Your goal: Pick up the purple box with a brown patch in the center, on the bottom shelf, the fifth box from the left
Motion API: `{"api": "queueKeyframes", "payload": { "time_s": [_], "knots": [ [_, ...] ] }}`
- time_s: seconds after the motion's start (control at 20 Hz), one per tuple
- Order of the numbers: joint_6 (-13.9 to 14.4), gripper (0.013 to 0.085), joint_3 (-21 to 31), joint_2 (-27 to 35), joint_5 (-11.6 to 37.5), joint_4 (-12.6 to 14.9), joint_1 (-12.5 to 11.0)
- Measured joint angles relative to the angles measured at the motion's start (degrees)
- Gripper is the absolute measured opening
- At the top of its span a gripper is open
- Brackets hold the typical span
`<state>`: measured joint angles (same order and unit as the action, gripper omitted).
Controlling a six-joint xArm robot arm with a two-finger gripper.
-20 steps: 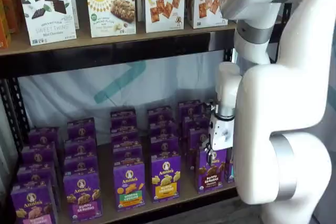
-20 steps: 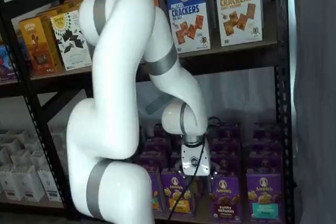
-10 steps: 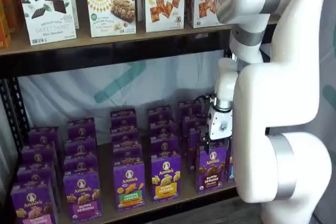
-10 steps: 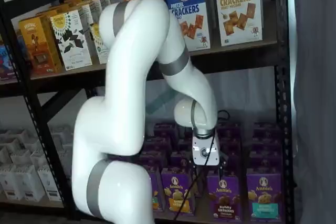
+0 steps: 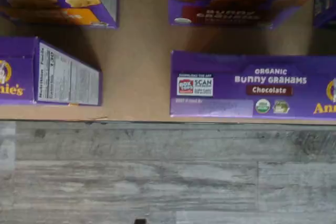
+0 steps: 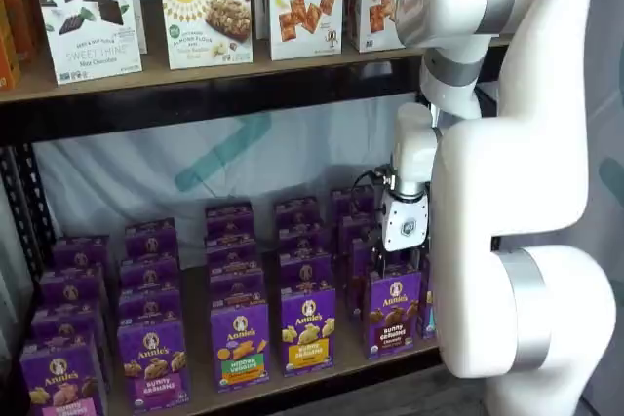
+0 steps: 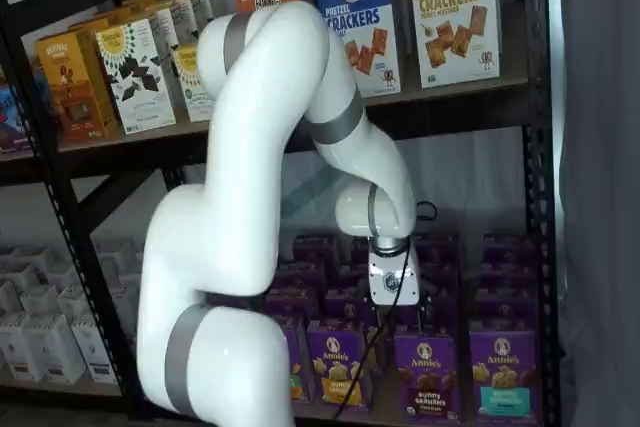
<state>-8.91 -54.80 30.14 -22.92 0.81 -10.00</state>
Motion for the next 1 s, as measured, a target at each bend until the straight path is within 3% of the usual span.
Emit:
{"api": "queueKeyframes", "payload": {
  "time_s": [0.35,0.45,0.7,1.0],
  "knots": [
    [2.0,0.085,-2.0,1.1,-0.3,2.0,0.1],
    [3.9,0.085,-3.0,1.9,-0.6,4.3,0.0],
    [0.9,0.085,-8.5,5.7,-4.3,1.4,-0.4],
    [-0.6,0.085,-15.5,11.3,-5.8,0.1,-0.6]
  ]
}}
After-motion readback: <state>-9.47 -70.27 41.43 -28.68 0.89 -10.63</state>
